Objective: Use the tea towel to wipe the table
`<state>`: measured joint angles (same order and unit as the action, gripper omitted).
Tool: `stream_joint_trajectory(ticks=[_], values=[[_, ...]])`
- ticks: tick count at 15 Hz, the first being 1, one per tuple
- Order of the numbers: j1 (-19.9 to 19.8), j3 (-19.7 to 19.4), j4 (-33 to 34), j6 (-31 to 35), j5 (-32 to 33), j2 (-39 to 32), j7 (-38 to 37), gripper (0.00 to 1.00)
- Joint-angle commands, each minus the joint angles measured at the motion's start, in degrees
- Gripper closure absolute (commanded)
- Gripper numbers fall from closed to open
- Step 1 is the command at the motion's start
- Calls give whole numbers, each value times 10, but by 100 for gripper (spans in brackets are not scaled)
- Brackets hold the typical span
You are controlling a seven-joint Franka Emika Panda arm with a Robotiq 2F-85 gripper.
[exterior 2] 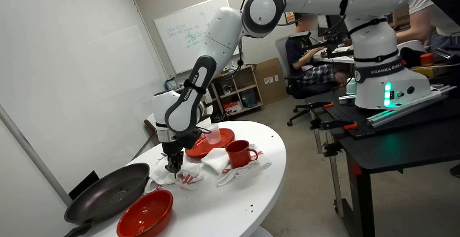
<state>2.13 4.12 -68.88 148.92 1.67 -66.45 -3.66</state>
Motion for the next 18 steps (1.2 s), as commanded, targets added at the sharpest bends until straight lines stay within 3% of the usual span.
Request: stream_joint_trajectory(ticks=[1,6,7,8,18], values=[[3,14,8,-8,-15,-20,30,99],[5,15,-5,-9,-10,-9,47,99],[5,14,-7,-10,-9,-8,50,71],[5,15,-9,-8,-9,-6,52,70],[3,22,-23,-11,-9,-6,74,1]])
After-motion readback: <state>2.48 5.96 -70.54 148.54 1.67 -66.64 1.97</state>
